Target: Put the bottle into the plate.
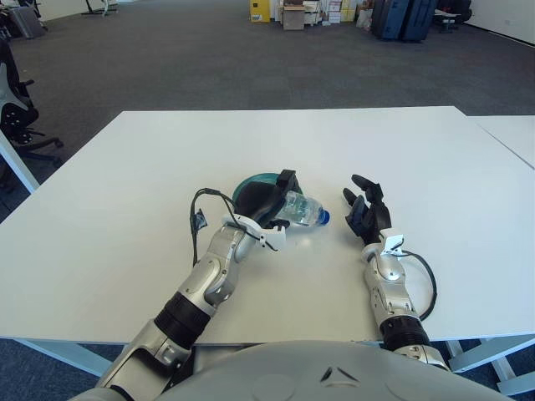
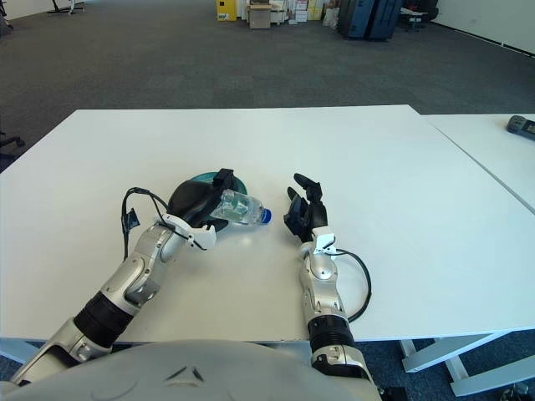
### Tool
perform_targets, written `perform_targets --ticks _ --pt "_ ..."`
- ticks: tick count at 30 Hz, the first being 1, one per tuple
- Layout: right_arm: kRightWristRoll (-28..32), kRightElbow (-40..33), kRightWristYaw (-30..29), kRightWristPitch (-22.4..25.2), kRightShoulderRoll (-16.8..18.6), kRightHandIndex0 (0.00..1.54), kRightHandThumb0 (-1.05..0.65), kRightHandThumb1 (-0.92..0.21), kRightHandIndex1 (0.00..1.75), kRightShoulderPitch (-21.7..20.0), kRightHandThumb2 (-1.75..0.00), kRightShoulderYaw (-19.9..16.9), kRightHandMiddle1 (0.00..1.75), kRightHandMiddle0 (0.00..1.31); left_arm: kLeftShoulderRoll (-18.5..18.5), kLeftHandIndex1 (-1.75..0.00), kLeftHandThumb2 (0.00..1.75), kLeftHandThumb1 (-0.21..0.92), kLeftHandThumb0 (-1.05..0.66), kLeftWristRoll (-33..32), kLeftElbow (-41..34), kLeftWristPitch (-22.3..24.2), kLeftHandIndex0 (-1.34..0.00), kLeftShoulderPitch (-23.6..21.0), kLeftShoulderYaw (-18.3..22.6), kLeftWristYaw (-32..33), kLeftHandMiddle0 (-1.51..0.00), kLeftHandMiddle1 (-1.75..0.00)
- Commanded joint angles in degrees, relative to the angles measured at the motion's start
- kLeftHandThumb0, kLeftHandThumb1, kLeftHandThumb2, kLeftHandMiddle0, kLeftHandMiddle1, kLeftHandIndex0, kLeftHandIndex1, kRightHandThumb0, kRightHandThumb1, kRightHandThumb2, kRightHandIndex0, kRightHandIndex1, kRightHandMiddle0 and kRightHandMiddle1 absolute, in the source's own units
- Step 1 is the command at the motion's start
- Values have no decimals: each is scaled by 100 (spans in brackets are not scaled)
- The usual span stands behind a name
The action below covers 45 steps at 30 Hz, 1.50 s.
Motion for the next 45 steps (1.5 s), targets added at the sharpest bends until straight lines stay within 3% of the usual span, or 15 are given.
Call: perform_targets --ticks 1,8,12,16,22,33,45 --pt "4 366 -17 219 -28 50 -87 -92 1 286 -101 4 88 0 -21 -175 122 39 -46 -134 54 74 -56 -281 157 -48 -118 -175" --pt "-53 362 -58 156 -38 53 -88 -92 2 295 -98 21 90 3 -66 -175 125 37 -46 -606 238 46 -57 -397 314 -204 -119 -175" --pt "-84 375 -77 138 -55 53 -89 -92 3 292 -98 41 91 4 -194 -175 126 36 -47 -1299 550 46 -58 -555 601 -426 -119 -175" --pt "-72 388 -68 120 -61 53 -89 -92 3 292 -98 53 91 4 -473 -175 127 35 -47 -2162 724 358 -59 -646 1003 -782 -119 -175" --pt "-57 381 -72 121 -69 54 -90 -92 3 305 -98 68 91 4 -694 -175 128 34 -47 -2808 720 713 -59 -669 1300 -899 -121 -175" --pt "-45 355 -56 195 -75 53 -91 -92 2 308 -99 90 91 2 -690 -175 128 34 -47 -3116 769 859 -60 -718 1365 -820 -123 -175" --pt "-63 295 -48 265 -102 52 -91 -92 1 326 -97 148 90 1 -517 -175 128 34 -47 -3372 730 960 -60 -742 1287 -1234 -123 -175"
